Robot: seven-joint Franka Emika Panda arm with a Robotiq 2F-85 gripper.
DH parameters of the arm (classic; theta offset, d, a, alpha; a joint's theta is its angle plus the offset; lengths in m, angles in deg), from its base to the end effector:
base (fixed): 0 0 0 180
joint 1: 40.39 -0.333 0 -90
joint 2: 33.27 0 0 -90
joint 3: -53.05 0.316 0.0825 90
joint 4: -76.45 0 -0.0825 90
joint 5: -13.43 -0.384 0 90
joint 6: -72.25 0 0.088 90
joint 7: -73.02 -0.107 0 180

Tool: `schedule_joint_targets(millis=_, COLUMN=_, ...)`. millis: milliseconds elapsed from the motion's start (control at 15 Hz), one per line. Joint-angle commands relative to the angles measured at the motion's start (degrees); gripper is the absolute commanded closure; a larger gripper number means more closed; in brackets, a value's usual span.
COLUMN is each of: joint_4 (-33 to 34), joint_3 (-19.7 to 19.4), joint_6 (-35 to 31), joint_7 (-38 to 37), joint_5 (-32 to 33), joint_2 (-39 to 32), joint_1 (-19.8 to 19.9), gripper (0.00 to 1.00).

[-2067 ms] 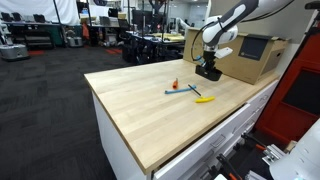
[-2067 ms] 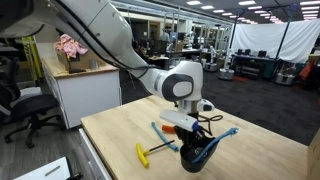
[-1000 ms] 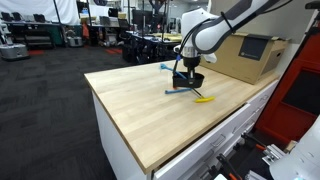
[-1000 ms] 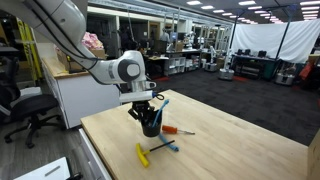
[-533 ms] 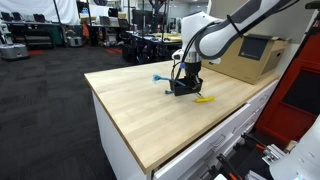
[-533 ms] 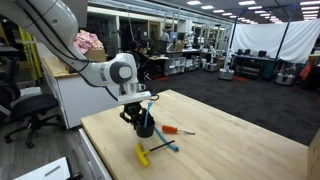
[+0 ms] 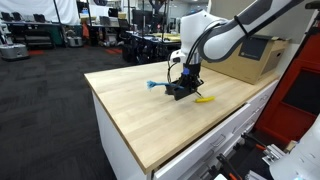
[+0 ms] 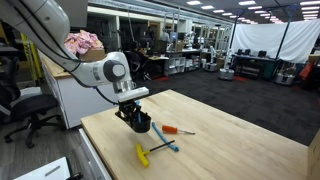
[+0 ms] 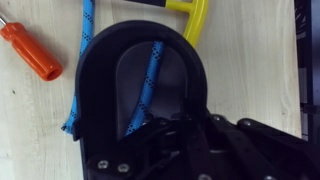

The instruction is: Move the black object to the left

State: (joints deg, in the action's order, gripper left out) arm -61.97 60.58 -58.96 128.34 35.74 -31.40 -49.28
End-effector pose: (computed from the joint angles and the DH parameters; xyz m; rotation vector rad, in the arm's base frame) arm 0.4581 0.1260 0.3158 2.0929 1.9970 -0.2651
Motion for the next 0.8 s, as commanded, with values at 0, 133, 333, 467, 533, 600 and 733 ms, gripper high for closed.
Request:
schedule_joint_targets(millis=0, joint_4=0.96, joint_3=0.68, joint_6=-0.87, joint_7=2.49, joint_5=0.75, joint_2=-2.71, joint_1=-0.4, gripper=0.98)
schedule_joint_targets(millis=133, joint_4=1.55, joint_3=0.8, joint_6=-0.46, joint_7=3.67, joint_5=0.19, joint_2=-4.33, joint_1=-0.41, gripper=0.98)
schedule_joint_targets(millis=333, joint_4=2.34, joint_3=0.74, joint_6=-0.33, joint_7=3.8, joint_5=0.26, joint_2=-6.32, joint_1=-0.14, gripper=0.98)
schedule_joint_targets(millis=467, joint_4=2.97, joint_3=0.66, joint_6=-0.21, joint_7=3.04, joint_5=0.72, joint_2=-7.56, joint_1=-0.01, gripper=0.98)
schedule_joint_targets(millis=533, joint_4=3.3, joint_3=0.64, joint_6=-0.09, joint_7=3.08, joint_5=0.68, joint_2=-8.01, joint_1=0.04, gripper=0.98)
schedule_joint_targets(millis=600, joint_4=3.6, joint_3=0.59, joint_6=0.07, joint_7=3.09, joint_5=0.72, joint_2=-8.22, joint_1=0.11, gripper=0.69)
schedule_joint_targets(millis=733, joint_4=4.11, joint_3=0.5, joint_6=0.32, joint_7=3.18, joint_5=0.63, joint_2=-8.46, joint_1=0.3, gripper=0.62)
